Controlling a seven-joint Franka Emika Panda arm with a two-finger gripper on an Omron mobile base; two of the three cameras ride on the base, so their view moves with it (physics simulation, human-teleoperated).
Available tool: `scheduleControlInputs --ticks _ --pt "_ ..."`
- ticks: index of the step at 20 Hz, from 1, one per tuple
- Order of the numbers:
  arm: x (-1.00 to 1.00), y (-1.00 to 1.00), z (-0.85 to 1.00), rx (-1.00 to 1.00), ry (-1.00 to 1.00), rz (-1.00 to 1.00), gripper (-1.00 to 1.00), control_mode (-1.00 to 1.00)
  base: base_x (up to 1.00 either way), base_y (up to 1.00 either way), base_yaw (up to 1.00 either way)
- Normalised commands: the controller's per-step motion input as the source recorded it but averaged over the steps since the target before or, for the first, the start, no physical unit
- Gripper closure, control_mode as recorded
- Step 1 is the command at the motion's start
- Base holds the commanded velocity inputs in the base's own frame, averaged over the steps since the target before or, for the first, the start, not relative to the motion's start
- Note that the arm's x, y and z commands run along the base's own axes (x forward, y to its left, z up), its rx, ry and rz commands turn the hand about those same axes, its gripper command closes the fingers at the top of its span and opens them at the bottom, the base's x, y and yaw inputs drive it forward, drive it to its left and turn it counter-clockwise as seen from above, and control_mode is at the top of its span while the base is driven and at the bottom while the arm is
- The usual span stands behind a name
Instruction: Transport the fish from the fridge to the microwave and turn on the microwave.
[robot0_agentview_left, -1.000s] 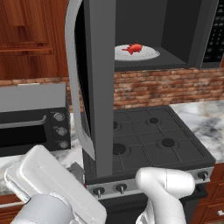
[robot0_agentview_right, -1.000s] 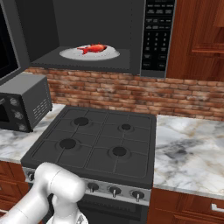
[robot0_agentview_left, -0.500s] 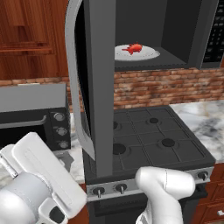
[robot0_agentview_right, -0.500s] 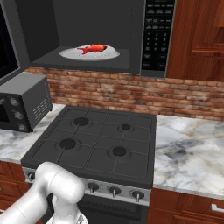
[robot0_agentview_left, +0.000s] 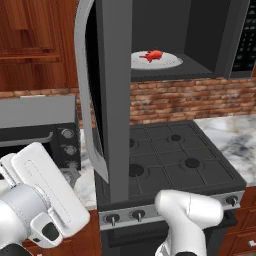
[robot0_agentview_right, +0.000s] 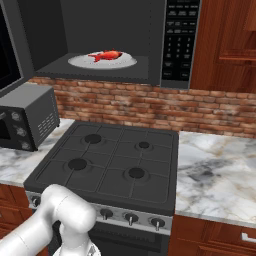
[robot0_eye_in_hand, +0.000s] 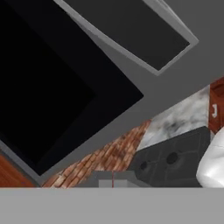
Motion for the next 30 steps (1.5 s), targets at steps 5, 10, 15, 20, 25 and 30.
scheduleControlInputs --ticks 5,10,15,20,25,30 --pt "0.01 -0.07 0.01 -0.01 0.00 -0.11 1.00 -1.00 0.00 0.00 0.00" --pt "0.00 -0.23 0.08 -0.02 0.00 -0.10 1.00 -1.00 0.00 0.00 0.00" --pt "0.00 -0.32 0.14 -0.02 0.00 -0.08 1.00 -1.00 0.00 0.00 0.00" --pt "0.00 -0.33 0.15 0.00 0.00 -0.08 1.00 -1.00 0.00 0.00 0.00" --pt "0.00 -0.35 0.15 0.00 0.00 -0.05 1.00 -1.00 0.00 0.00 0.00" --pt "0.00 -0.34 0.17 0.00 0.00 -0.03 1.00 -1.00 0.00 0.00 0.00"
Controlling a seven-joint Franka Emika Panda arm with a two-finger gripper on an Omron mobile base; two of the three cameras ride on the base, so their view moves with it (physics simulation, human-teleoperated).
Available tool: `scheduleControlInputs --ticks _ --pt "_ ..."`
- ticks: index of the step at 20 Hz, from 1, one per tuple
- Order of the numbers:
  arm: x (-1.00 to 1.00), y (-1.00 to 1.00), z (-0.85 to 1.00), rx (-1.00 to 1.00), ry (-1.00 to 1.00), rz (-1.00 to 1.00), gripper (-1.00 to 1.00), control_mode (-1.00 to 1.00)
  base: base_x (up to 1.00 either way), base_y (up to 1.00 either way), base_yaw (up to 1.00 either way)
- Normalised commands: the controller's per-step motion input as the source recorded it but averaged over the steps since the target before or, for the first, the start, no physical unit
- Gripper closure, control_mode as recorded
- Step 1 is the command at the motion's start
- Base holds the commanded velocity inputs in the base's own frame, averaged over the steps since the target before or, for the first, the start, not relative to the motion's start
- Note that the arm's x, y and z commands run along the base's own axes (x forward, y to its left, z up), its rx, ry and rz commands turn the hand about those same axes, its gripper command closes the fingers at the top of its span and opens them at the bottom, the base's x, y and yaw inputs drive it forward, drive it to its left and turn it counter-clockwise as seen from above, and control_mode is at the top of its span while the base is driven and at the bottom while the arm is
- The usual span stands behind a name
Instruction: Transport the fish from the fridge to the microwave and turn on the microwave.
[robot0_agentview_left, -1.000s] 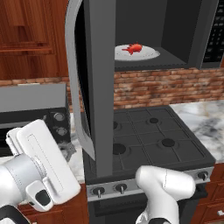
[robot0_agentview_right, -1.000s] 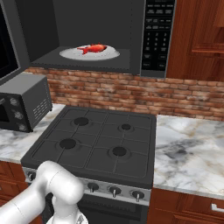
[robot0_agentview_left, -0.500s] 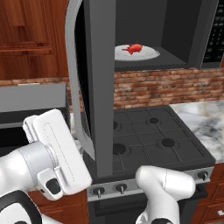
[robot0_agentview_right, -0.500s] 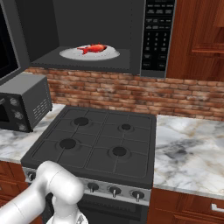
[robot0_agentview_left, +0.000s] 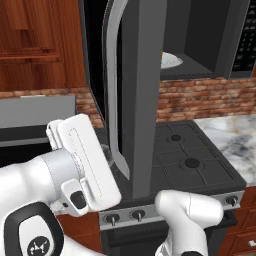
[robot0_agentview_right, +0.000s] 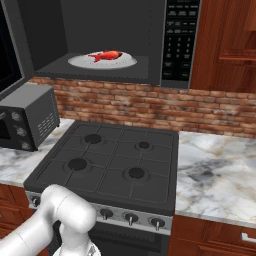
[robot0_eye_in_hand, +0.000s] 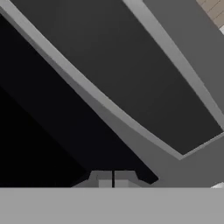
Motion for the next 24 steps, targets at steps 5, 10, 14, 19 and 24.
scheduleControlInputs --ticks 5,10,14,19,24 --pt "0.00 -0.37 0.18 -0.01 0.00 0.00 1.00 -1.00 0.00 0.00 0.00" --pt "0.00 -0.40 0.06 -0.02 0.00 0.00 1.00 -1.00 0.00 0.00 0.00" --pt "0.00 -0.31 0.00 0.00 0.00 0.00 1.00 -1.00 0.00 0.00 0.00" --pt "0.01 -0.36 0.00 0.00 0.00 0.00 1.00 -1.00 0.00 0.00 0.00" --pt "0.18 -0.33 0.02 0.00 0.00 0.02 1.00 -1.00 0.00 0.00 0.00"
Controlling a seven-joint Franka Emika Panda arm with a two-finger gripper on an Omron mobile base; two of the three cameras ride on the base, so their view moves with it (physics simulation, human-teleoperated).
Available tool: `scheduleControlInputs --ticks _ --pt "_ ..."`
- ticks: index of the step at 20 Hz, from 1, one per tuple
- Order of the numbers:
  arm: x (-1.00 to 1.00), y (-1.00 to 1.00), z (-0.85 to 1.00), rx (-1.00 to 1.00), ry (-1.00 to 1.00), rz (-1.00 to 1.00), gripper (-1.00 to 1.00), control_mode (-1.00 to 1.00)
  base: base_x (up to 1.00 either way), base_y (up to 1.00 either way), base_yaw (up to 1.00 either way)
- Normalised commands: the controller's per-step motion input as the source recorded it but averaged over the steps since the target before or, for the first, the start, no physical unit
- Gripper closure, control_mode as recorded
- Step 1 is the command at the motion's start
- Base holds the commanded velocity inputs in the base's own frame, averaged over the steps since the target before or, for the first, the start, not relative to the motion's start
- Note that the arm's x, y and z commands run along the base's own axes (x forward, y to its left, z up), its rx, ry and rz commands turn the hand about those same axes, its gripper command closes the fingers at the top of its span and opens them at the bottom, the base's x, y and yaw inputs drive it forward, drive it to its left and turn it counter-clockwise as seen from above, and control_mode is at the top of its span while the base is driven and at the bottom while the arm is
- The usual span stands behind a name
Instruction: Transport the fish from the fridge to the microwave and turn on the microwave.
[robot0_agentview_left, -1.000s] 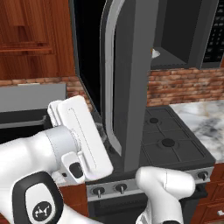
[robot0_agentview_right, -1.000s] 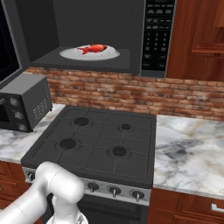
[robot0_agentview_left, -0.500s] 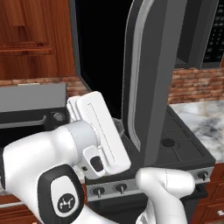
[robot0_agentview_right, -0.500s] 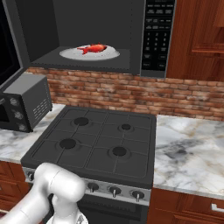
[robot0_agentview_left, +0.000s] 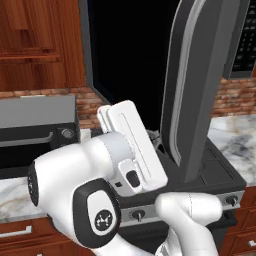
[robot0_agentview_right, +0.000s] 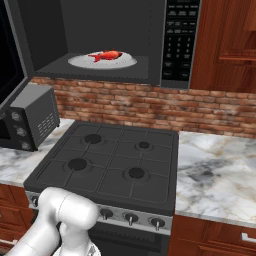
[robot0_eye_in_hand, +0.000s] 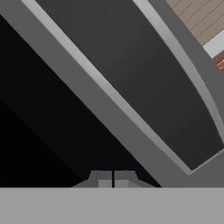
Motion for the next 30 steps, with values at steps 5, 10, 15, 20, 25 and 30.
scheduleControlInputs --ticks 5,10,15,20,25,30 --pt "0.18 -0.29 0.09 0.00 0.00 0.04 1.00 -1.00 0.00 0.00 0.00" --pt "0.16 -0.27 0.13 0.00 0.00 0.06 1.00 -1.00 0.00 0.00 0.00" --pt "0.27 -0.31 0.14 0.00 0.00 0.07 1.00 -1.00 0.00 0.00 0.00" --pt "0.40 -0.32 0.07 0.00 0.00 0.10 1.00 -1.00 0.00 0.00 0.00" --pt "0.56 -0.35 0.02 0.00 0.00 0.12 1.00 -1.00 0.00 0.00 0.00" --pt "0.71 -0.27 0.00 0.00 0.00 0.17 1.00 -1.00 0.00 0.00 0.00"
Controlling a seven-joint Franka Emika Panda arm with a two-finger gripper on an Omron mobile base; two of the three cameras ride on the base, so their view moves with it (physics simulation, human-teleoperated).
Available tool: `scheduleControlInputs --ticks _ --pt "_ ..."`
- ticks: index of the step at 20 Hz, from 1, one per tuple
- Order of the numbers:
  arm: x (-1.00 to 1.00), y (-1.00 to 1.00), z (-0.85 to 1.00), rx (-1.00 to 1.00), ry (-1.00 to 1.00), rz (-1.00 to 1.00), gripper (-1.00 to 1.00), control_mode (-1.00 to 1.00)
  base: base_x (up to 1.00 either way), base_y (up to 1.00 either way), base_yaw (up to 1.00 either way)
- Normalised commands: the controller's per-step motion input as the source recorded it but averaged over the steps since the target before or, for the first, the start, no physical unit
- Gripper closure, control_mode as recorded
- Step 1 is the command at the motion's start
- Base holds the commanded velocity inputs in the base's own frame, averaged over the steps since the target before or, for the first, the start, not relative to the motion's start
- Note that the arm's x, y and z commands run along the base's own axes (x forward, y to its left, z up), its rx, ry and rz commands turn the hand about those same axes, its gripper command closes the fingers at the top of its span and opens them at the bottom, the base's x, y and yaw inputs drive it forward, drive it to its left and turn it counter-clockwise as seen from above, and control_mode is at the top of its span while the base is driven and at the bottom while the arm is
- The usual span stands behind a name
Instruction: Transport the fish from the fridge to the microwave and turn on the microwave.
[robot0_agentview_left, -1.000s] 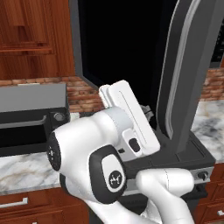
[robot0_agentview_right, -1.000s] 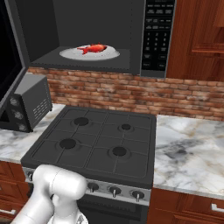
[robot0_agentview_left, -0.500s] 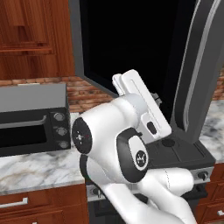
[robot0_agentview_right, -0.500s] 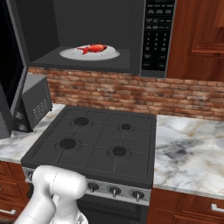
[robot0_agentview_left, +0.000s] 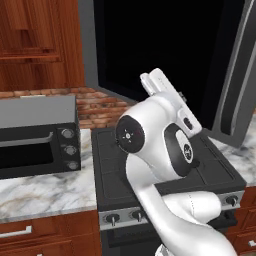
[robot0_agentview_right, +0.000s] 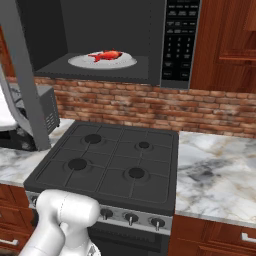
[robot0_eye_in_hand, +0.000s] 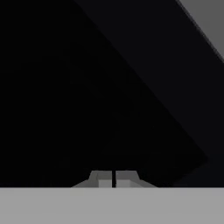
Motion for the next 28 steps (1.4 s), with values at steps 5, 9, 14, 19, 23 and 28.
scheduleControlInputs --ticks 5,9,14,19,23,28 --pt "0.71 -0.20 0.10 0.00 0.00 0.19 1.00 -1.00 0.00 0.00 0.00" --pt "0.60 -0.16 0.22 0.00 0.00 0.22 1.00 -1.00 0.00 0.00 0.00" --pt "0.46 -0.14 0.30 0.00 0.00 0.21 1.00 -1.00 0.00 0.00 0.00" --pt "0.43 -0.20 0.33 0.00 0.00 0.19 1.00 -1.00 0.00 0.00 0.00" --pt "0.39 -0.20 0.19 0.00 0.01 0.14 1.00 -1.00 0.00 0.00 0.00" --pt "0.47 -0.19 0.18 0.00 0.07 0.12 1.00 -1.00 0.00 0.00 0.00"
